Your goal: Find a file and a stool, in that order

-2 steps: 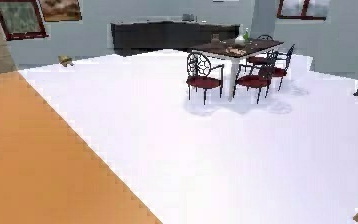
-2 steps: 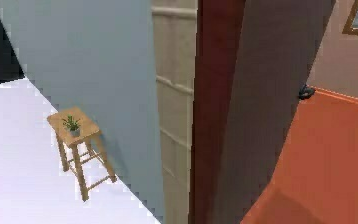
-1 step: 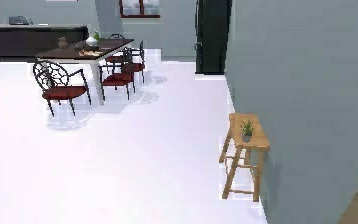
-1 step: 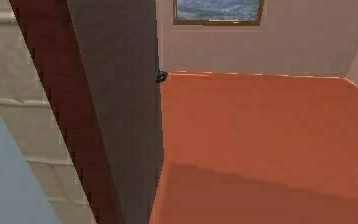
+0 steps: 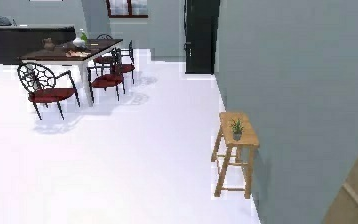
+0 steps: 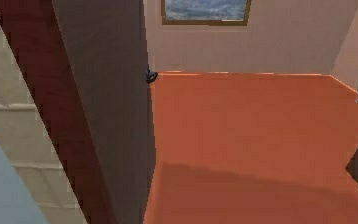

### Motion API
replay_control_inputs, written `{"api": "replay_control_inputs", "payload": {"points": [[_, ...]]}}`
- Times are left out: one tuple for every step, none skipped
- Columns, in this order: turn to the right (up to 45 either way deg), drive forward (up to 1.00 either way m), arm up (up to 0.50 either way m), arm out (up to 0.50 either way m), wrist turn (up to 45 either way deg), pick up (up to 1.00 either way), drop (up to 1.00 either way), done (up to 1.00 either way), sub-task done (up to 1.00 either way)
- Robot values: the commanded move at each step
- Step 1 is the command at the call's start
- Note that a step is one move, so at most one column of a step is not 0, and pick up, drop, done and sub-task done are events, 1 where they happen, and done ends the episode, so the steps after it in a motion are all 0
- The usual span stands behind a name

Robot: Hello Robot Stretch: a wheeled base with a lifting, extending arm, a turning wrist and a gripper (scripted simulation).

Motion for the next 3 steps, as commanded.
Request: {"api": "replay_control_inputs", "payload": {"points": [[0.0,0.45,0.0,0.0,0.0,0.0,0.0,0.0,0.0],[24.0,0.0,0.0,0.0,0.0,0.0,0.0,0.0,0.0],[0.0,0.0,0.0,0.0,0.0,0.0,0.0,1.0,0.0]]}}
